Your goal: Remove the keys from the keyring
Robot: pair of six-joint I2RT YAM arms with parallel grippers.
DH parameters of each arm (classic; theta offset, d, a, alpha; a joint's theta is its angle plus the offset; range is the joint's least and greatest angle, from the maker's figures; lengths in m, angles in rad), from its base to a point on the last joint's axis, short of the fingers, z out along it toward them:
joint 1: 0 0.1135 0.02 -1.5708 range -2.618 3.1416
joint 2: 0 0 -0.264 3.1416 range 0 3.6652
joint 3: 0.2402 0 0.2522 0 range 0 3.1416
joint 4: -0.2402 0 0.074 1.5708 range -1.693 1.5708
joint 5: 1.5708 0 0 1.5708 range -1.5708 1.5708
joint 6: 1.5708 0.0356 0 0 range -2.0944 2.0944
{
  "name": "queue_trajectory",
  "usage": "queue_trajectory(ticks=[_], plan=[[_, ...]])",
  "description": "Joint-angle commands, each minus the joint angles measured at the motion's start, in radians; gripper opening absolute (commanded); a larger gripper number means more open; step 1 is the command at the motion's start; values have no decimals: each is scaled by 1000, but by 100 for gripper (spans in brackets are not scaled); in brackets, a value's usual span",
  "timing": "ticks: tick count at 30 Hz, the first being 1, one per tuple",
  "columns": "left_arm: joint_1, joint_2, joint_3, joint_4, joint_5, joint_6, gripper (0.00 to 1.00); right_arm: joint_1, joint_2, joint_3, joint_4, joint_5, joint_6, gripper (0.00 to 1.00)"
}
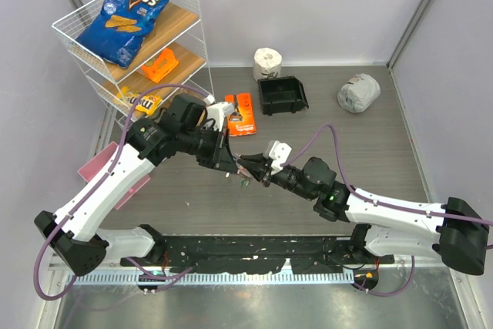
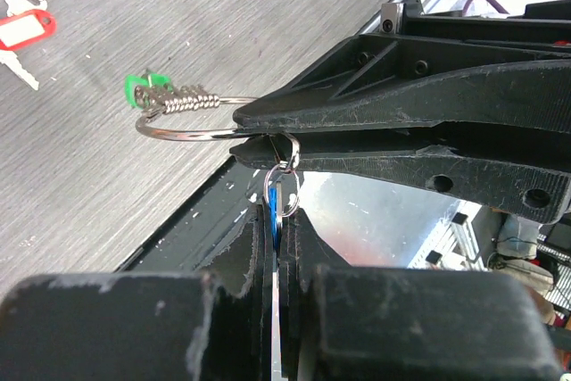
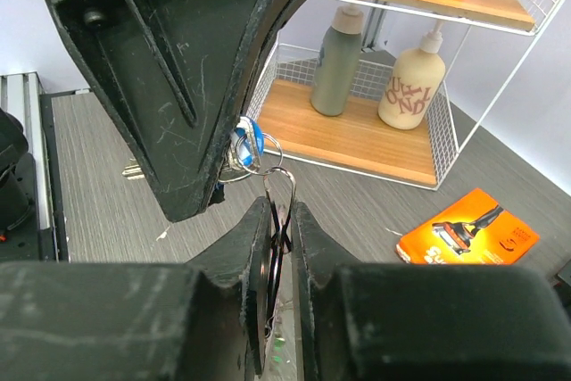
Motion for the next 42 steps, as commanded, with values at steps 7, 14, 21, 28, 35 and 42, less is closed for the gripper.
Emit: queue_trajectory(ticks=[7, 14, 21, 28, 35, 42], plan=[[5, -44, 83, 52, 30, -18, 0, -18, -17, 17, -32, -26, -23, 5], [7, -56, 89, 60, 45, -36, 0, -16, -16, 20, -44, -29, -31, 28], [-1, -71, 43, 183, 97, -147, 0, 26, -16, -33, 60, 65, -81, 52], [0, -68, 11, 224, 91, -185, 0, 53, -28, -82, 187, 116, -95, 57], [0, -68, -21, 252, 103, -207, 0, 54, -40, -104, 273, 122, -100, 55], [-1, -80, -63, 278, 126, -234, 0, 53, 1, -121, 439, 152, -135, 50]])
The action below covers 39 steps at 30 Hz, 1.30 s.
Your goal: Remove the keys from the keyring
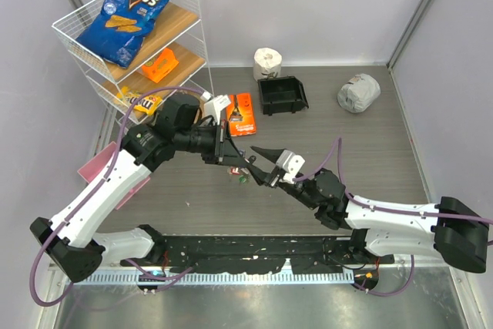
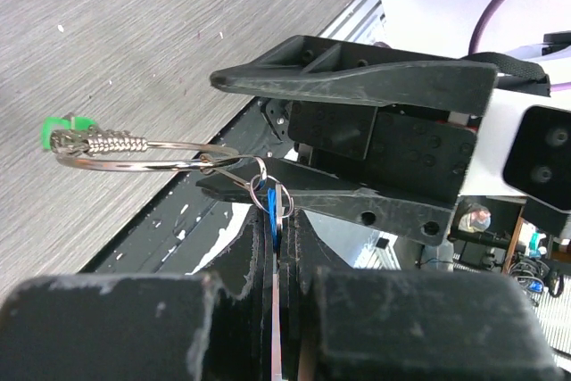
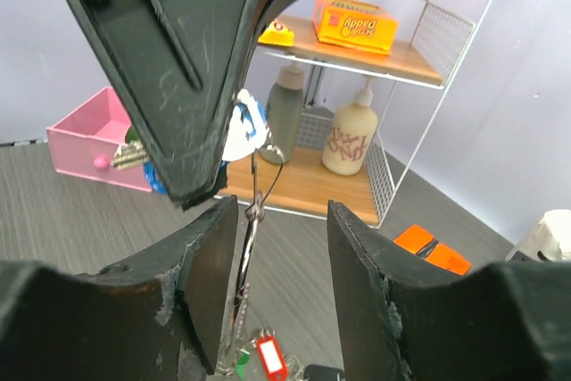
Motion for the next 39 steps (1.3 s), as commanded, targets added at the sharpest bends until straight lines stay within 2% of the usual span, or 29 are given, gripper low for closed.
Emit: queue_trajectory(ticks=[1, 14, 19, 25, 34, 39], plan=[[-4, -32, -8, 79, 41, -24, 0, 5, 14, 12, 154, 30, -33, 50], [-4, -30, -13, 124, 52, -50, 0, 3, 36, 30, 131, 10, -59, 43], [-2, -6, -10, 168, 75, -71, 0, 3, 54, 37, 125, 19, -71, 20], [-2, 22, -13, 213, 101, -102, 0, 5, 43, 24, 125, 54, -97, 5], [44, 50, 27, 197, 168, -114, 0, -26, -7, -11, 73, 63, -33, 5], [81, 111, 152, -52, 213, 42, 0, -107, -78, -46, 40, -24, 77, 5]])
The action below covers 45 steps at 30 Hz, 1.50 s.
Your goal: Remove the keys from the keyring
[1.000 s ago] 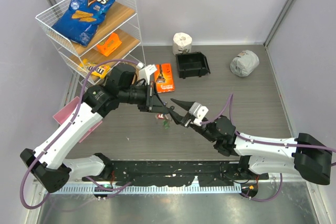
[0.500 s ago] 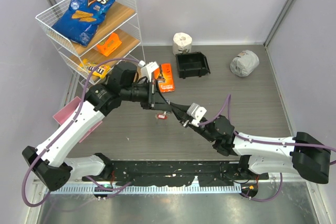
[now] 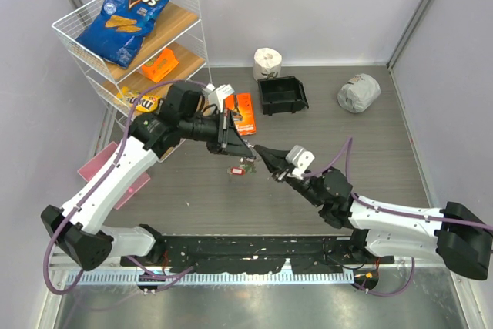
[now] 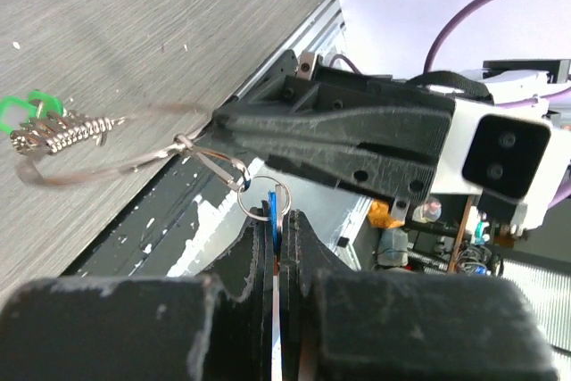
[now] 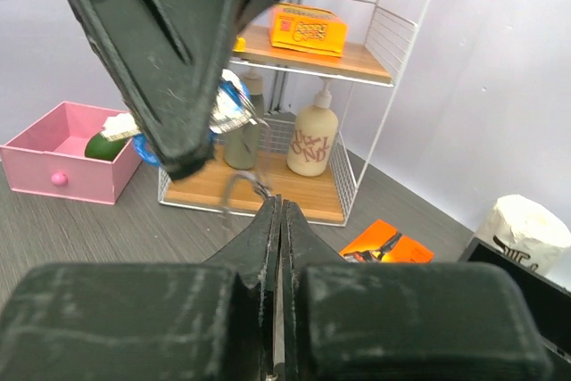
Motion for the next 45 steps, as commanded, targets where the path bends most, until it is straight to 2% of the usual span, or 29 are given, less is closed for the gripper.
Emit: queue_trajectory(ticks=[1, 7, 8, 10, 11, 21, 30, 34, 38, 40, 45], plan=[[25, 39, 142, -168, 85, 137, 0, -79, -68, -26, -25, -71, 126, 5], [29, 79, 183, -269, 91, 223, 0, -116, -85, -21, -44, -184, 177, 6], [28, 80, 185, -269, 91, 226, 0, -119, -83, -21, -39, -187, 180, 18], [28, 85, 191, -277, 91, 231, 0, -119, -80, -32, -18, -207, 183, 36], [28, 88, 196, -280, 91, 232, 0, -119, -82, -34, -12, -226, 184, 39], [26, 89, 202, -297, 99, 232, 0, -121, -46, -8, 8, -338, 186, 40], [-8, 97, 199, -274, 99, 208, 0, -122, -19, 14, 18, -368, 193, 41], [-21, 99, 197, -262, 96, 199, 0, -122, -14, 15, 18, -356, 189, 45], [-35, 95, 176, -233, 96, 177, 0, -122, -14, 15, 22, -333, 183, 55], [-46, 95, 164, -217, 101, 167, 0, -124, -13, 12, 36, -329, 180, 56], [-67, 92, 147, -200, 98, 154, 0, -121, -5, 12, 44, -344, 175, 48]])
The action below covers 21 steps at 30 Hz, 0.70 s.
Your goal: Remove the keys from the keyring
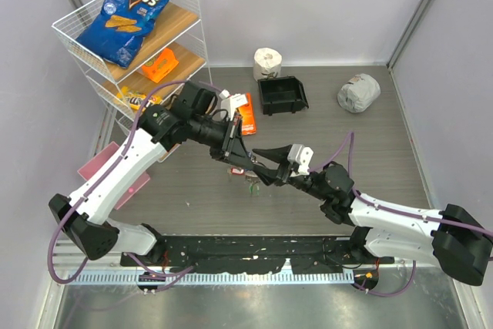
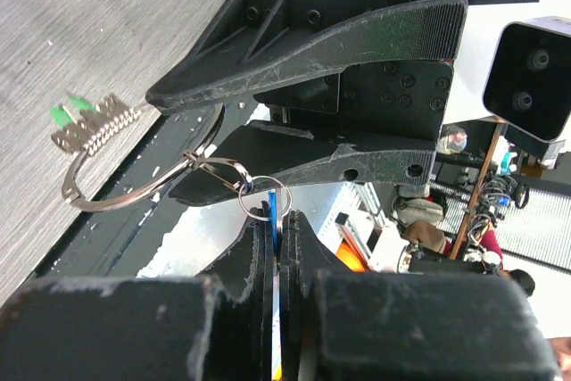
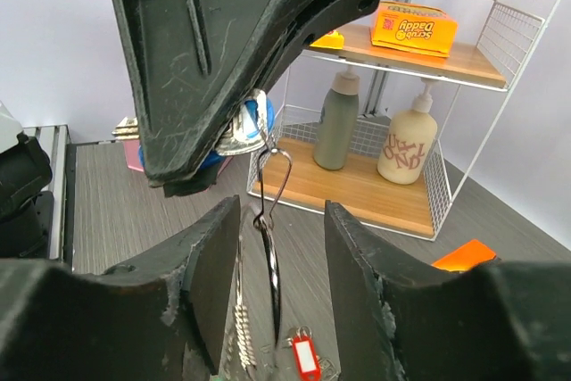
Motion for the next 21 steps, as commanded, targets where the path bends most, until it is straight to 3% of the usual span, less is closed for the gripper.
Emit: queue_trajectory(ticks=[1, 11, 18, 21], plan=[[-19, -13, -9, 64, 43, -25, 0, -3, 10, 35, 65, -4, -10, 47], [-25, -34, -27, 74, 40, -36, 0, -3, 1, 40, 49, -40, -13, 19], [-25, -36, -16, 70, 40, -35, 0, -3, -8, 31, 48, -51, -16, 18], [-25, -34, -12, 68, 43, -35, 0, -2, -4, 32, 48, -65, -15, 28]])
